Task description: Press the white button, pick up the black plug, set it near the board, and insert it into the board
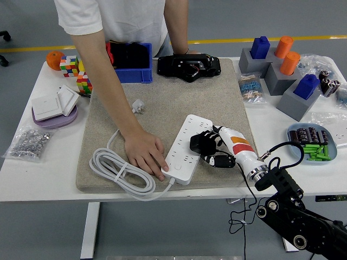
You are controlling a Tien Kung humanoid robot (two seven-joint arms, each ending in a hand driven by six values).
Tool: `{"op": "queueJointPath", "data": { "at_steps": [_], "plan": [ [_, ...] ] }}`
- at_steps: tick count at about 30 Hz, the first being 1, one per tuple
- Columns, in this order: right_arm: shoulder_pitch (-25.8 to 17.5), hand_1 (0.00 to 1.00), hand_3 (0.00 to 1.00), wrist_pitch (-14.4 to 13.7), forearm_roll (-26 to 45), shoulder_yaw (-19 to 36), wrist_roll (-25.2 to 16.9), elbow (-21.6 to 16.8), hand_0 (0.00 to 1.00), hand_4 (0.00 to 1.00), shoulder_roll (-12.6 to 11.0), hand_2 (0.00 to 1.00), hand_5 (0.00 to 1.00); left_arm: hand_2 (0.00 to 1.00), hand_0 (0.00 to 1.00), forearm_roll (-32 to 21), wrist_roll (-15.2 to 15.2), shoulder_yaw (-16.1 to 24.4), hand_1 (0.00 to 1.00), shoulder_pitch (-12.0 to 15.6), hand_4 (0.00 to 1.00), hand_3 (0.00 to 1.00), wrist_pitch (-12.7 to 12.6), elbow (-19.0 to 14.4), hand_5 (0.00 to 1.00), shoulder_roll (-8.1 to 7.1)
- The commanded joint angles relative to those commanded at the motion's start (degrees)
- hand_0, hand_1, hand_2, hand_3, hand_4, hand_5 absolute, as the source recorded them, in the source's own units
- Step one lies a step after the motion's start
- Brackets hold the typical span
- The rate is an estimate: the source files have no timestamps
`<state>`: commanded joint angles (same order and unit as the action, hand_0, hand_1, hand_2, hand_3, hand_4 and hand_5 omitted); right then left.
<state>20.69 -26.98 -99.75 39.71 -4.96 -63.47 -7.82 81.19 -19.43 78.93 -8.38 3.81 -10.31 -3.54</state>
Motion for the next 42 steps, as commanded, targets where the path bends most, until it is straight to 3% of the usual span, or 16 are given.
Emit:
{"op": "queueJointPath", "data": {
  "at_steps": [18,42],
  "plan": [
    [0.1,0.372,0.532,1.6,-2.3,1.5,4.4,-5.8,0.414,0.803,-0.9,0.402,0.002,0.589,0.708,-0.3,0.0,0.1,0.664,0.0,0.643,0.683,0.0,0.0,0.291,-0.14],
    [-0.7,0.371,0.543,5.7,-4.9,2.0,9.3,-7.3,0.414,0.805,-1.7,0.410,0.002,0.589,0.707,-0.8,0.2,0.5,0.663,-0.1,0.644,0.683,-0.3,0.0,0.294,-0.12]
  ]
}}
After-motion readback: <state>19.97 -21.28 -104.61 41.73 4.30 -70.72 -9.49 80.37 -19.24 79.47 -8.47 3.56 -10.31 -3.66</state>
